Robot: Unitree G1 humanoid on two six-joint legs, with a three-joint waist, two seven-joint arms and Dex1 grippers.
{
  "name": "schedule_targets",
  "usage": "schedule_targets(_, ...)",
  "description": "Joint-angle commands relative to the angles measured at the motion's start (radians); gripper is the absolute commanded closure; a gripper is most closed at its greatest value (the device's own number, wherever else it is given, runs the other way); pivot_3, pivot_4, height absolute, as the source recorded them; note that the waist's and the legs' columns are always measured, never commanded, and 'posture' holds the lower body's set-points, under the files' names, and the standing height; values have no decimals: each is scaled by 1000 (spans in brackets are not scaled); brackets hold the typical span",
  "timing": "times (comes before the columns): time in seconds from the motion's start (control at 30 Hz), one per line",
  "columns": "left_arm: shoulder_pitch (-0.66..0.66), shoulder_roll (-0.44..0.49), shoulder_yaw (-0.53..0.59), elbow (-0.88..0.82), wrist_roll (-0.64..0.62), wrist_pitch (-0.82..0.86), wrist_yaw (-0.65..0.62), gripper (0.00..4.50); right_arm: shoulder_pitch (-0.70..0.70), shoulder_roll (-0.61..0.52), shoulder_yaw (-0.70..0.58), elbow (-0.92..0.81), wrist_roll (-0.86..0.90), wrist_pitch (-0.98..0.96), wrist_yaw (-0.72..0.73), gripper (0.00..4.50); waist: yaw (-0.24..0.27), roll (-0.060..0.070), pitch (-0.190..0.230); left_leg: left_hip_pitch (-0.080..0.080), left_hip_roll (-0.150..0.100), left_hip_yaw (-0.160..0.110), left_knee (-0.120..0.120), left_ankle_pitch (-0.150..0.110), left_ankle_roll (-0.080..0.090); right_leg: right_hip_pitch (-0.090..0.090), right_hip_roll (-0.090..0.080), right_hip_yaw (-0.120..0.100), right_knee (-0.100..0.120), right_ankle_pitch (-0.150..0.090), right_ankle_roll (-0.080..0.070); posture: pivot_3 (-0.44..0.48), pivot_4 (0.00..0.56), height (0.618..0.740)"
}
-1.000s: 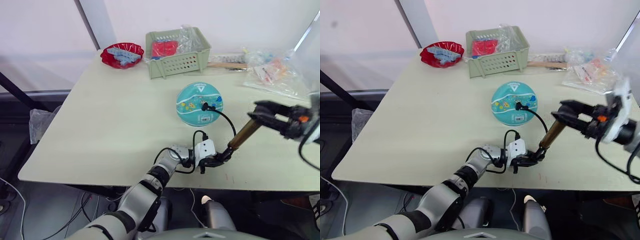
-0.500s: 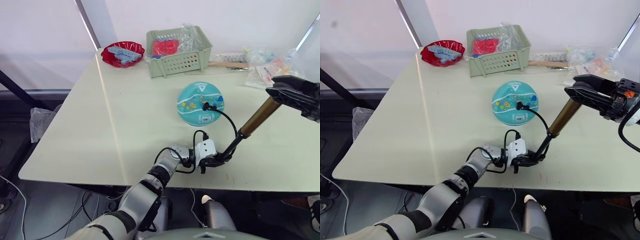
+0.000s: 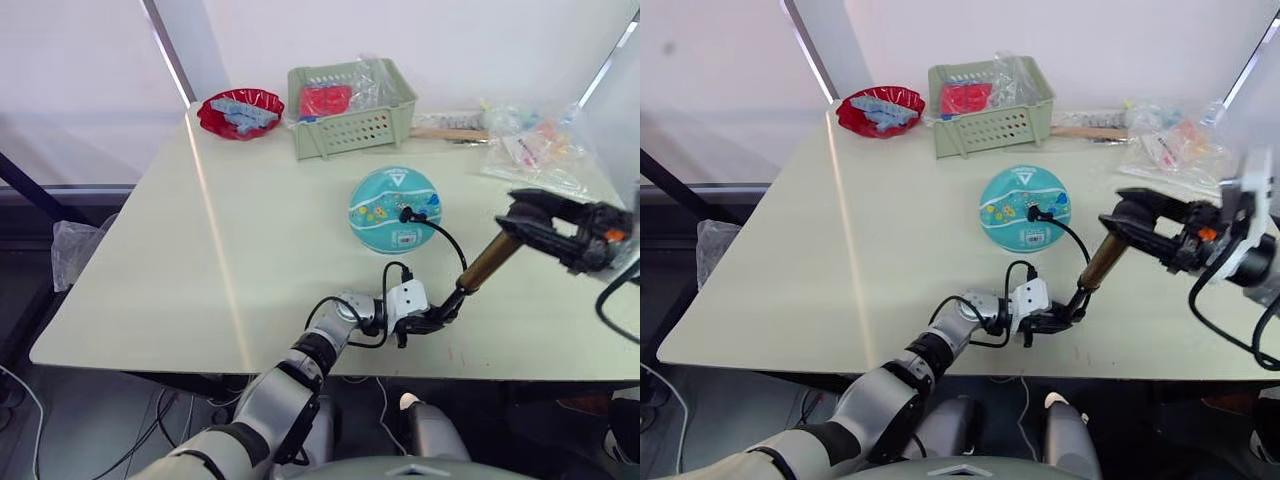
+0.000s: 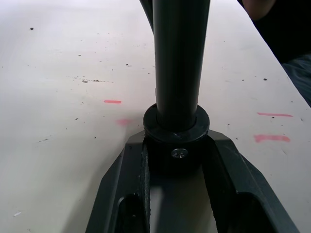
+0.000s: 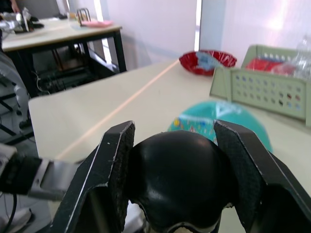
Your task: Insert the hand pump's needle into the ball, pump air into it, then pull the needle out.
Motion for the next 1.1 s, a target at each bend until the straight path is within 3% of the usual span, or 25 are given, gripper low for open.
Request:
schedule_targets(0.03, 47, 16, -33, 59, 43, 46, -15, 3396, 77, 28, 119, 43, -141, -22, -1, 2408, -3, -1, -3, 0, 0, 0, 0, 0, 0, 0, 0, 0, 0, 0, 0, 0, 150, 737)
schedule_targets(0.33, 46, 19, -34, 59, 44, 45, -17, 3396, 114, 102, 212, 80, -278, -124, -13, 2408, -4, 0, -5, 0, 0, -1, 0, 0, 0, 0, 0, 0, 0, 0, -1, 0, 150, 737)
schedule_targets(0.53, 44, 19, -33, 62, 44, 45, -17, 3396, 85, 107, 128, 37, -182, -127, 13, 2408, -4, 1, -4, -1, -1, -1, 0, 0, 0, 0, 0, -1, 0, 0, 1, 0, 150, 737)
schedule_targets(0.73, 40, 16, -32, 67, 45, 46, -20, 3396, -37, 9, -30, 14, -11, -19, 13, 2408, -2, 12, 6, -3, -2, 0, 0, 0, 0, -2, -2, 0, 0, 1, 2, 0, 150, 737)
schedule_targets(1.1, 37, 12, -33, 73, 47, 44, -18, 3396, -190, -197, -238, 81, 222, 179, 12, 2408, 10, 11, 16, -5, -4, -1, 0, 0, 0, -3, -4, -2, 0, 2, 1, 0, 150, 737)
